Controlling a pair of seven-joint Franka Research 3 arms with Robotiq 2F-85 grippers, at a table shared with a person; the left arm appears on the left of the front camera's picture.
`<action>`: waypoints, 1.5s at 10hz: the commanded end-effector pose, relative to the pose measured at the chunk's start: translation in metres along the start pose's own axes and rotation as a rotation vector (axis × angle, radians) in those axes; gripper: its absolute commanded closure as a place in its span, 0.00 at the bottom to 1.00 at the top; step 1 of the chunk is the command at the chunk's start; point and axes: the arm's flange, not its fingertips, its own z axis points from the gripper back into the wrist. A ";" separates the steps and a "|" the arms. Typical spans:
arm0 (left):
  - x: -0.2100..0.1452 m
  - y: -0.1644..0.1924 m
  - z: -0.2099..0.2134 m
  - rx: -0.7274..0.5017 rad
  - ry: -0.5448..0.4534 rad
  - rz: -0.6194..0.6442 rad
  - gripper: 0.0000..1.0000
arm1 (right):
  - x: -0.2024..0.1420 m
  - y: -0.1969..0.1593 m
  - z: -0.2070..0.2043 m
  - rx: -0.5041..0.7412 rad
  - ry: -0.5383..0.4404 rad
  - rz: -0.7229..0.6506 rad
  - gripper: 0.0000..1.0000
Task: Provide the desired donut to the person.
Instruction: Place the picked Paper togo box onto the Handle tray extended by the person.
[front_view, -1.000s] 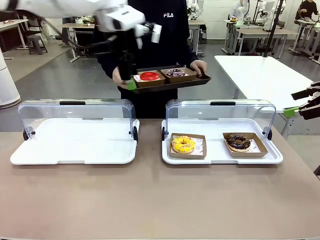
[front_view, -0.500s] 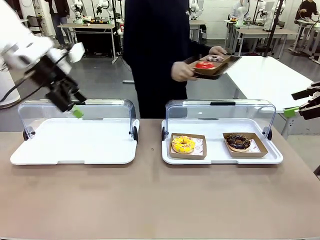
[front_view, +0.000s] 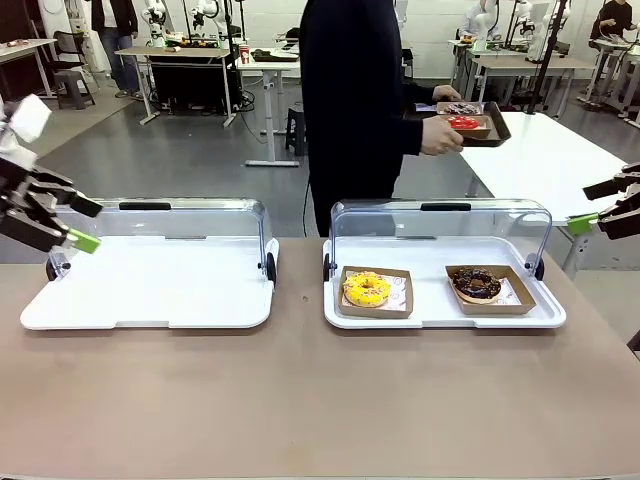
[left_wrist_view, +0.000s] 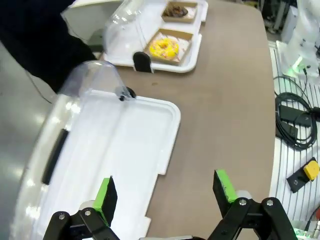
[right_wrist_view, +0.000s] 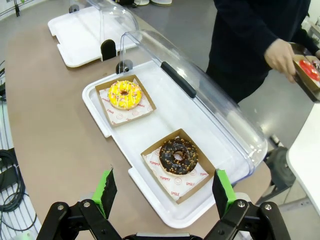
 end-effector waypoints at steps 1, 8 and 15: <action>-0.014 -0.014 0.010 0.052 -0.018 -0.027 0.00 | -0.002 0.000 -0.004 0.012 -0.022 0.002 0.00; -0.034 -0.018 0.034 0.131 -0.065 -0.002 0.00 | -0.002 0.000 -0.004 0.012 -0.022 0.002 0.00; -0.016 0.011 0.050 0.125 -0.065 0.022 0.00 | -0.002 0.000 -0.004 0.012 -0.022 0.002 0.00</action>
